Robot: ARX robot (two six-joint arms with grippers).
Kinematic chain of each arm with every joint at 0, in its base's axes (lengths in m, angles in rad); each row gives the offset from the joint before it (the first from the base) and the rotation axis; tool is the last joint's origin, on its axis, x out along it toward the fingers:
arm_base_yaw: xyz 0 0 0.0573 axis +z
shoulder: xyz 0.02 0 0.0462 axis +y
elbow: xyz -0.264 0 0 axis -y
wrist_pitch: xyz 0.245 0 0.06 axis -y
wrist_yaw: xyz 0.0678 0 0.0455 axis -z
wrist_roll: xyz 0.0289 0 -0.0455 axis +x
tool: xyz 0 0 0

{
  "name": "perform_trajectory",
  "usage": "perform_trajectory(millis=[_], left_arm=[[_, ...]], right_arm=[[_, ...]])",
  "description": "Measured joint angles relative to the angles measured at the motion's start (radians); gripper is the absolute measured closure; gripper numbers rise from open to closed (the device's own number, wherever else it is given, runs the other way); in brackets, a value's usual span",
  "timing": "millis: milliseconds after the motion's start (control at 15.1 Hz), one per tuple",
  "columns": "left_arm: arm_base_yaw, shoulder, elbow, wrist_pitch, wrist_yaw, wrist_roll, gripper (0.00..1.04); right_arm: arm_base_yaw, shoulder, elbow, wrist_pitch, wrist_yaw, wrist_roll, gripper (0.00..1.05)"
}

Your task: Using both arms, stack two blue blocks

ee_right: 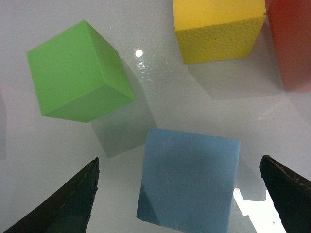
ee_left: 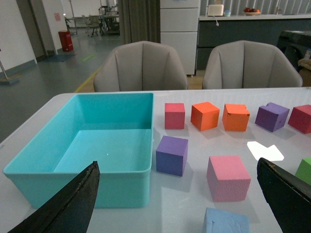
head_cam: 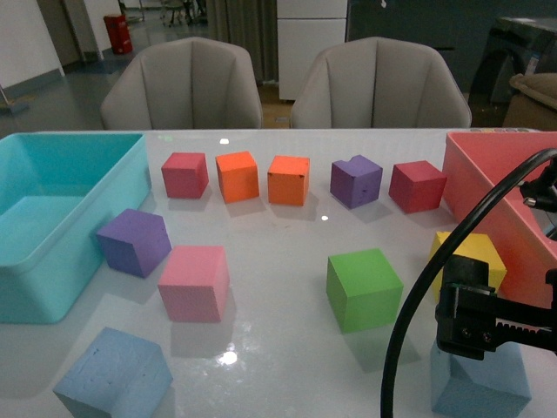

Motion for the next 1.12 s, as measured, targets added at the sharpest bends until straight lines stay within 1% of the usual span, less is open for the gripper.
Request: perform_trajectory(millis=[331, 529, 662, 728, 860, 926, 1125], left_arm=[[0.000, 0.000, 0.000, 0.000, 0.000, 0.000, 0.07], [0.000, 0.000, 0.000, 0.000, 0.000, 0.000, 0.07], [0.000, 0.000, 0.000, 0.000, 0.000, 0.000, 0.07], [0.000, 0.000, 0.000, 0.000, 0.000, 0.000, 0.07], [0.000, 0.000, 0.000, 0.000, 0.000, 0.000, 0.07], [0.000, 0.000, 0.000, 0.000, 0.000, 0.000, 0.07], [0.000, 0.000, 0.000, 0.000, 0.000, 0.000, 0.07]], right_arm=[[0.000, 0.053, 0.002, 0.011, -0.004, 0.020, 0.06], [0.006, 0.091, 0.006, 0.034, -0.007, 0.022, 0.06], [0.005, 0.168, 0.022, 0.068, -0.016, 0.022, 0.06], [0.005, 0.168, 0.026, 0.074, -0.016, 0.026, 0.35], [0.005, 0.157, 0.019, 0.079, -0.012, 0.026, 0.51], [0.005, 0.135, 0.006, 0.077, -0.009, 0.026, 0.55], [0.005, 0.080, -0.012, 0.061, -0.001, 0.026, 0.60]])
